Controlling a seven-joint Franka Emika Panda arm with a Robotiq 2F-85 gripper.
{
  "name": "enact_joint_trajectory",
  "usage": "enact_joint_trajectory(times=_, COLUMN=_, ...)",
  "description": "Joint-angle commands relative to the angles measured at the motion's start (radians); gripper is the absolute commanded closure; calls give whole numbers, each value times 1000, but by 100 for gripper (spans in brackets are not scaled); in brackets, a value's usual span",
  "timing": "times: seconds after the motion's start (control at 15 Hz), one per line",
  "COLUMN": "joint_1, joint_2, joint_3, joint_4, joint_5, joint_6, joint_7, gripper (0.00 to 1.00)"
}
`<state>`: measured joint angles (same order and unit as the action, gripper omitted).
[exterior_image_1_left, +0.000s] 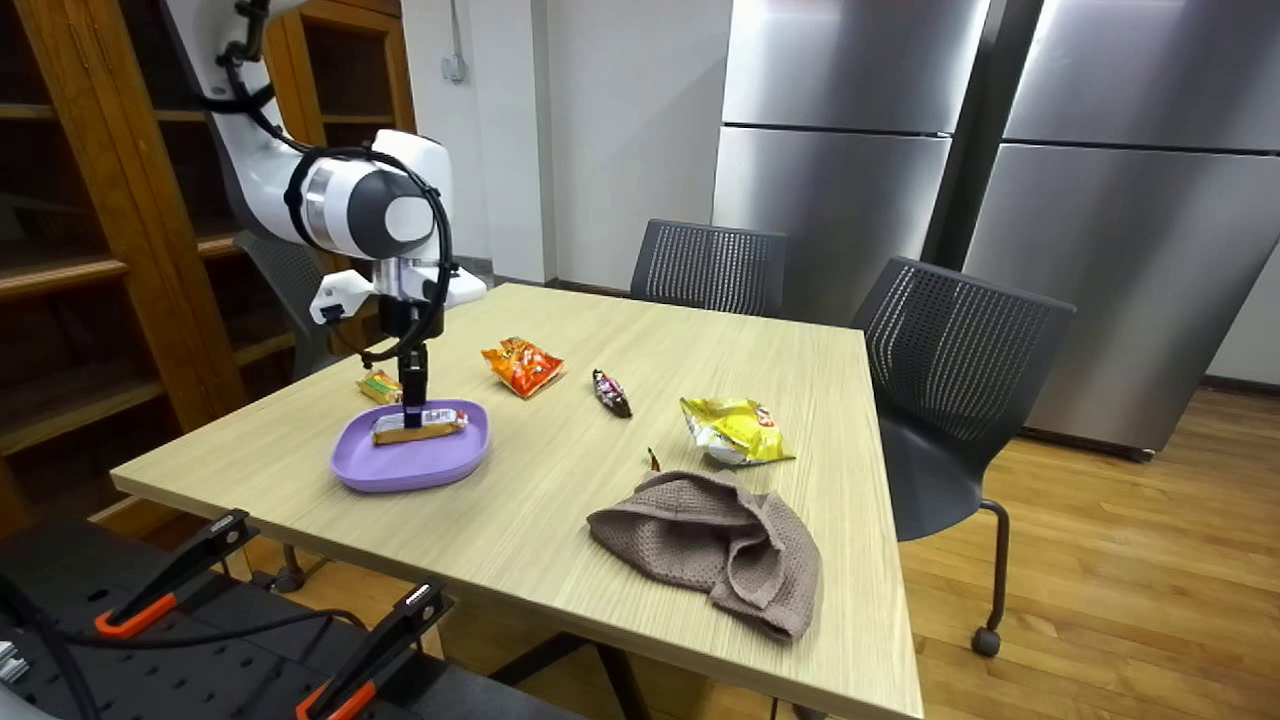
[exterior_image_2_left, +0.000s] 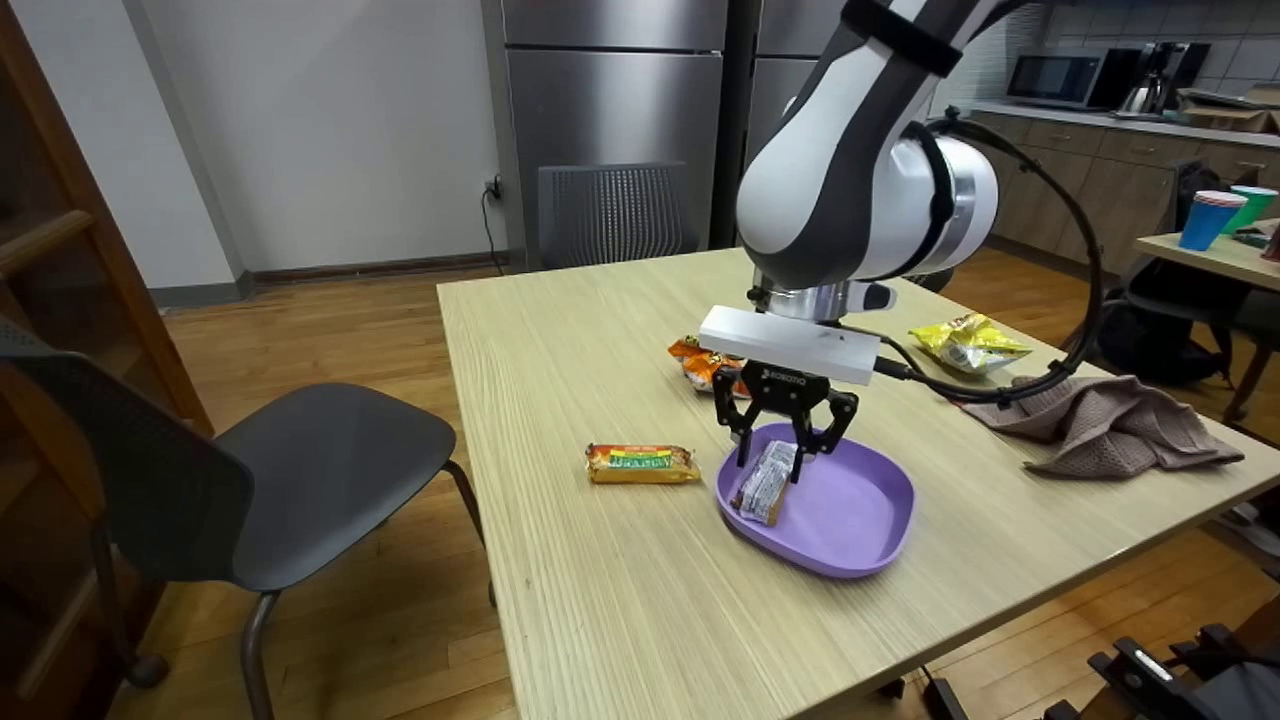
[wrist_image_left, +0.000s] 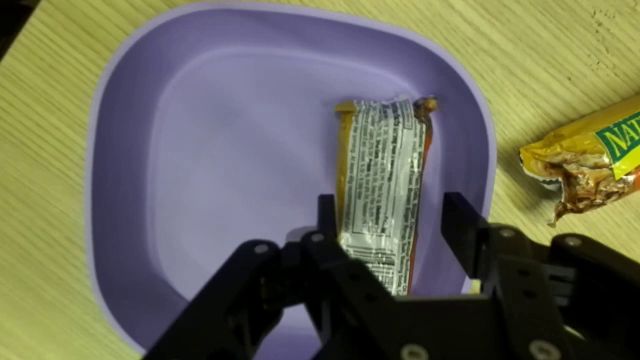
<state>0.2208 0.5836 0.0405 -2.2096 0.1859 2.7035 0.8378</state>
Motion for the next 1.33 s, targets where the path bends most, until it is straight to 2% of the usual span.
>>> enact_joint_trajectory(times=0.0, joint_1=6, joint_2=-46, joint_3=1, joint_4=-13, joint_5=8, joint_6=-17, joint_7=-37, gripper=11)
enact_joint_trajectory(times=0.13, joint_1=14, joint_2=-59, joint_3=-3, joint_4=-16, joint_5=5, joint_6=-18, joint_7=-34, gripper=0)
enact_joint_trajectory(times=0.8, joint_1=47, joint_2=-52, joint_3=5, joint_4=35, joint_5=10, joint_6=-26, joint_7=-14, gripper=0)
enact_joint_trajectory(times=1.27, joint_1=115, joint_2=-13, joint_3=3, joint_4=99, joint_5=24, joint_6=-8, joint_7=116, gripper=0)
